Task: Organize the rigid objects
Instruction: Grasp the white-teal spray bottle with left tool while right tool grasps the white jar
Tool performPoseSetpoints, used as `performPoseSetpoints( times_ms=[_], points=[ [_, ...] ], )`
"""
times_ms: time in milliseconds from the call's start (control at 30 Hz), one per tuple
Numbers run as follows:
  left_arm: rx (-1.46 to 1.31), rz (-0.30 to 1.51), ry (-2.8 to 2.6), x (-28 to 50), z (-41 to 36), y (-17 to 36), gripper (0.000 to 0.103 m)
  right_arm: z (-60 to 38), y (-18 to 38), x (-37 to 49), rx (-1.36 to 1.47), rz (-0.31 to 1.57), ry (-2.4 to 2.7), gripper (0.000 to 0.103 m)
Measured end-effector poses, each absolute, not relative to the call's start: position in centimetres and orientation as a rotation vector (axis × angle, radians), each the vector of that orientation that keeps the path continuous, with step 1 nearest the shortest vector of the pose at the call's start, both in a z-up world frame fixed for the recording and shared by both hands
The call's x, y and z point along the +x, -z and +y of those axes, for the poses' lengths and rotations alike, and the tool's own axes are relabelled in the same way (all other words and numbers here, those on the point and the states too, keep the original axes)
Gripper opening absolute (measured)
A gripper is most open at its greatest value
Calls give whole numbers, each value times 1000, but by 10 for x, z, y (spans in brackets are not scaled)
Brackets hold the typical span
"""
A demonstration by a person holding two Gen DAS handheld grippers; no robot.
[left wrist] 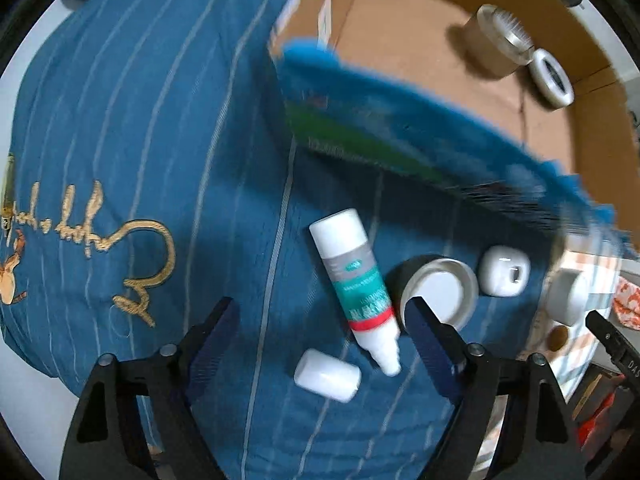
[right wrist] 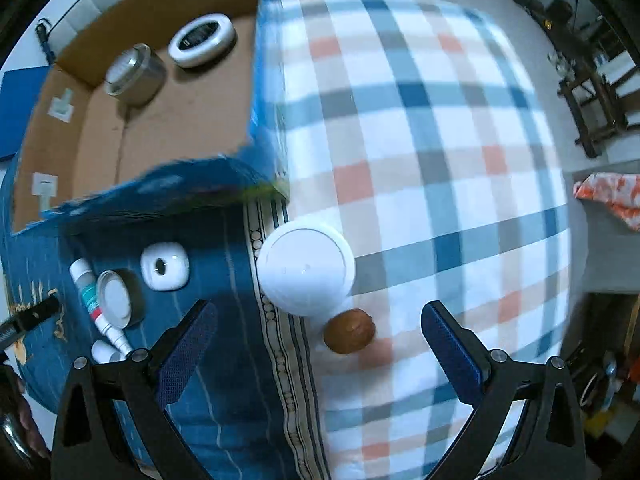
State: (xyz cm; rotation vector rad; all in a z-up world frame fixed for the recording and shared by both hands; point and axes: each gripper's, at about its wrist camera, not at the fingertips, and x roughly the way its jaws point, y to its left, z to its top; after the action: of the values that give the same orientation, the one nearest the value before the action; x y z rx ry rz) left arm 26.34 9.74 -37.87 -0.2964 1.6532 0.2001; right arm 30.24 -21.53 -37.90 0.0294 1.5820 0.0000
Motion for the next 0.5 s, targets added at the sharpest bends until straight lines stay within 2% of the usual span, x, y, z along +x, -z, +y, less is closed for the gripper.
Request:
performPoseSetpoints(
  times_ms=[167,267,300,400,433,500],
  points=[
    [-329,1713,-198,266,98,413,85,-211,413,306,67,1612,40,103],
    [-351,1706,-178,269,95,419,84,-211,426,307,100,1628,56,99],
    [-342,1697,-156,271,91,421,78,-210,430,307,106,1633,59,95],
    [-328,1696,-108,273,83,425,49,-209,441,307,115,1666,74,69],
    [-316,1697,-99,273,81,425,41,-208,441,307,113,1661,75,69],
    [-295,1706,-76,273,76,426,36,-207,440,304,103,1659,68,68]
  ],
)
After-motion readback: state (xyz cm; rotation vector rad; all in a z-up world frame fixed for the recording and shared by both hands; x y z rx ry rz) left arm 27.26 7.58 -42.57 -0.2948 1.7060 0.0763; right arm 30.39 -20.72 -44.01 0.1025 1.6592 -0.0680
